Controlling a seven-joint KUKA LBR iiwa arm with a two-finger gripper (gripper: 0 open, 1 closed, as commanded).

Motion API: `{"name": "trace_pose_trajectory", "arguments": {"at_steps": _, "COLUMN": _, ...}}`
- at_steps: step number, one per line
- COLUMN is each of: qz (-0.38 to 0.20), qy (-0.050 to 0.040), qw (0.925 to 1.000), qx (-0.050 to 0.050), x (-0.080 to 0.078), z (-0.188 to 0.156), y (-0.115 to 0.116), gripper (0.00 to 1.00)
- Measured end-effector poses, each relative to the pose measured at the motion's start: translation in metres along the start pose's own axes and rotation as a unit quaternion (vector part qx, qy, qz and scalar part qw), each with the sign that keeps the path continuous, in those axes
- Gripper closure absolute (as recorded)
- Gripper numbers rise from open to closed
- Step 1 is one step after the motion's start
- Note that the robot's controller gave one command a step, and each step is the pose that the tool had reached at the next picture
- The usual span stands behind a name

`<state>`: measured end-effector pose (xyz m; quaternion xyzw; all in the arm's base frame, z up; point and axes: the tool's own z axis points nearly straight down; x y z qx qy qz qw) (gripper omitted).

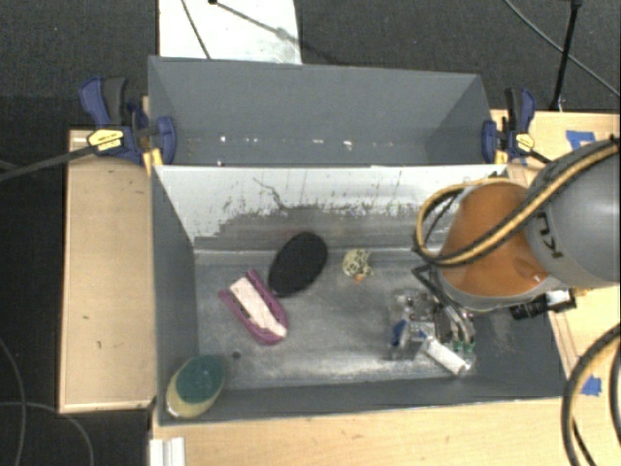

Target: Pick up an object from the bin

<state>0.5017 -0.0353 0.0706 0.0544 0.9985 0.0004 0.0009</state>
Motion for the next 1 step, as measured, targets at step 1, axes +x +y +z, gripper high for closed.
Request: {"name": "trace_pose_trajectory", "arguments": {"at_steps": 1, "qz": 0.011, "qy": -0.005, "qw": 0.9999, "qx": 0.0, "x": -0.018, "z": -0.1424, "y": 0.009, "gripper": 1.0}}
